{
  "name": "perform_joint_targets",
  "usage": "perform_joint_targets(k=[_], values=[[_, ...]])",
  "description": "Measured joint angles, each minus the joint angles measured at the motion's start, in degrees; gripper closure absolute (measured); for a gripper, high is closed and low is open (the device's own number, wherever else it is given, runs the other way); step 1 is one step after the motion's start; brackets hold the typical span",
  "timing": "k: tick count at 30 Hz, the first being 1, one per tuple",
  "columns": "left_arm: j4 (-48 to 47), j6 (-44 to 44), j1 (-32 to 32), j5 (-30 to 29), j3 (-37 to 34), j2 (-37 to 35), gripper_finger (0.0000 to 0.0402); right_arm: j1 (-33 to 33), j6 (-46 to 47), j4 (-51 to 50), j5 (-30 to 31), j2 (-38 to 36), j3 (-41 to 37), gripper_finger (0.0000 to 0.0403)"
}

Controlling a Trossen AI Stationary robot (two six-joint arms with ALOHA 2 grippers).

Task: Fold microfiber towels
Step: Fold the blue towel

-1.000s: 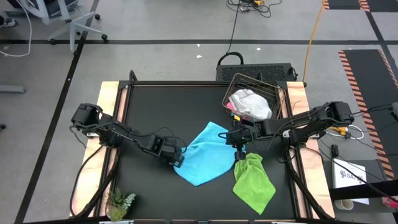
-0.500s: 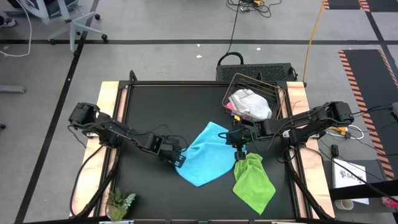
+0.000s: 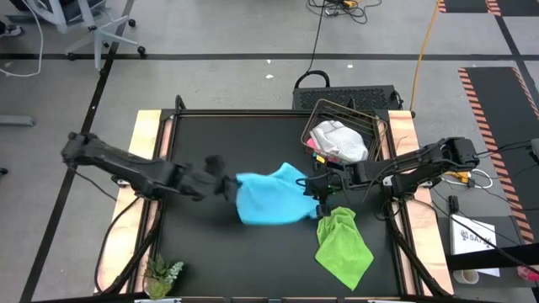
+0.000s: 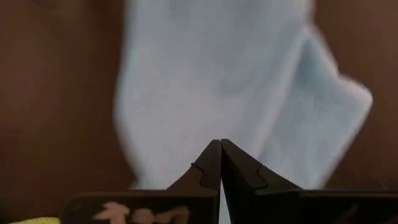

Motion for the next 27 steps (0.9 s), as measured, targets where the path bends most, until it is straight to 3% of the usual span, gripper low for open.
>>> perform_joint_targets(k=[4,8,12,19,22,27], values=[[11.6,15.1,0.1,-11.3,0.1,-8.5,0.04,0.0,0.0,1.8,-0.1,0.0,0.0,0.0403],[20.0,28.9,0.5,-15.5,0.1,-14.1,0.04,0.0,1.7,8.1,-0.1,0.0,0.0,0.0403],[24.6,35.5,1.8,-14.5,0.1,-15.6,0.0401,0.0,1.6,14.9,-0.1,0.0,0.7,0.0403],[25.6,36.6,5.4,-0.2,0.0,-12.4,0.04,-2.3,1.5,27.0,-0.1,0.0,1.9,0.0403],[29.3,36.9,7.1,0.0,0.1,-9.5,0.04,-3.5,1.6,31.4,-0.1,0.0,1.9,0.0403],[34.8,39.7,11.3,-4.9,0.1,-4.3,0.04,-4.2,3.2,36.2,-0.1,0.0,1.9,0.0403]])
